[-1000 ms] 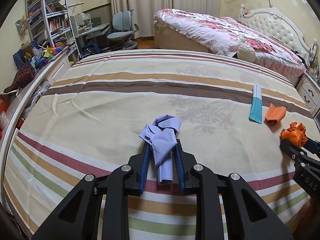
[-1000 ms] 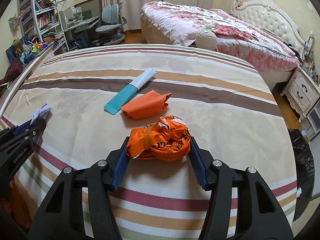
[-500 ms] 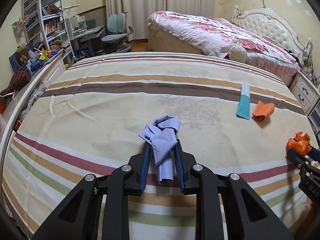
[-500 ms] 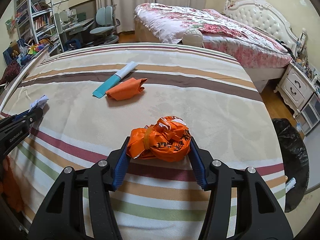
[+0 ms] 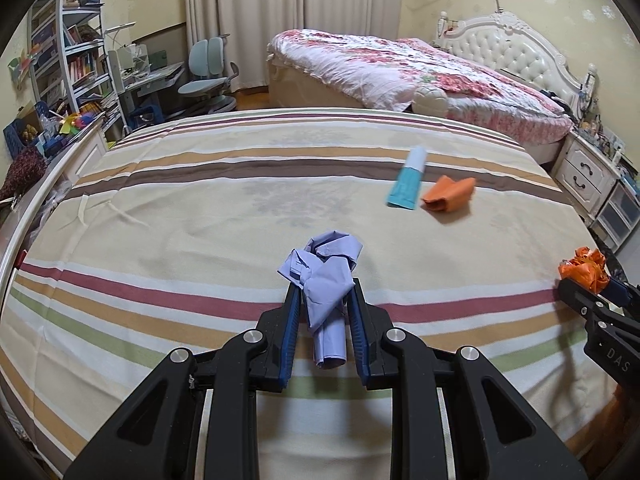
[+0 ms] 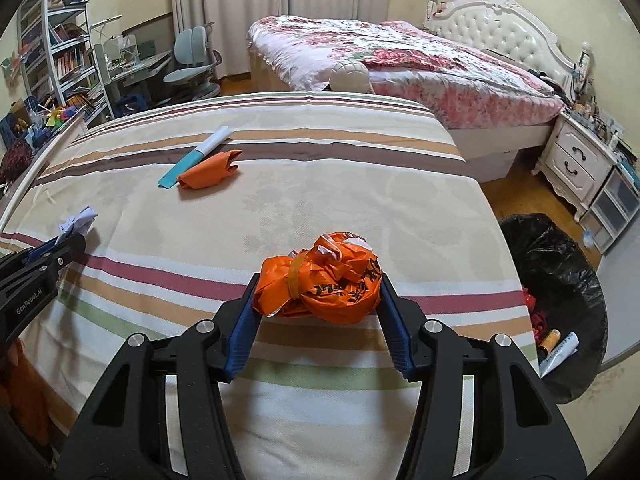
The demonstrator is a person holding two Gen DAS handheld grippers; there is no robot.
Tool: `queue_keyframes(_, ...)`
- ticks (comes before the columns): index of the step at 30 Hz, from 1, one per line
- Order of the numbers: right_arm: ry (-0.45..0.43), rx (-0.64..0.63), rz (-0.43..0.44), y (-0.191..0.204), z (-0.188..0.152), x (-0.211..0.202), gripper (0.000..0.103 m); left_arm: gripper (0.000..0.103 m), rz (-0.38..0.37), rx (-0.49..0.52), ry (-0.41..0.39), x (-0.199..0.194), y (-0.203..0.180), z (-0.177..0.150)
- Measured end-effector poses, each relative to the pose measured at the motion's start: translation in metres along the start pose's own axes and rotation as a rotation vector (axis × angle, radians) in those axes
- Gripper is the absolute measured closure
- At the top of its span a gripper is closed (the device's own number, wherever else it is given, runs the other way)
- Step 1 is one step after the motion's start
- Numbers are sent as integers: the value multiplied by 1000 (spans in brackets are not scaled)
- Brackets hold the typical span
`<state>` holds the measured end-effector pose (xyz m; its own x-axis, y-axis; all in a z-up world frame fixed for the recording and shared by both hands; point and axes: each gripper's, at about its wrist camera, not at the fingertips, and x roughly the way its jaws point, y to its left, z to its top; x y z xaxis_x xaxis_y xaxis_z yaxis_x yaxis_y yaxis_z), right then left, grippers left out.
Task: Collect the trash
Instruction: 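Carry the lavender cloth and orange bag over the black bin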
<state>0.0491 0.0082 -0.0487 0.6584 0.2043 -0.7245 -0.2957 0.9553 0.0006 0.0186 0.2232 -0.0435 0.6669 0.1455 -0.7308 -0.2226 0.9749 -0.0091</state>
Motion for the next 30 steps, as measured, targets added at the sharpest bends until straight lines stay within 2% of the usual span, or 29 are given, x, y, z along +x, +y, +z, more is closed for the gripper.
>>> queue_keyframes(15, -61, 125, -59, -69, -13, -31, 49, 78, -119, 125, -53, -18, -89, -1)
queue_keyframes(30, -104, 287, -204, -174, -26, -52, 49, 78, -261, 274, -93, -27, -210, 6)
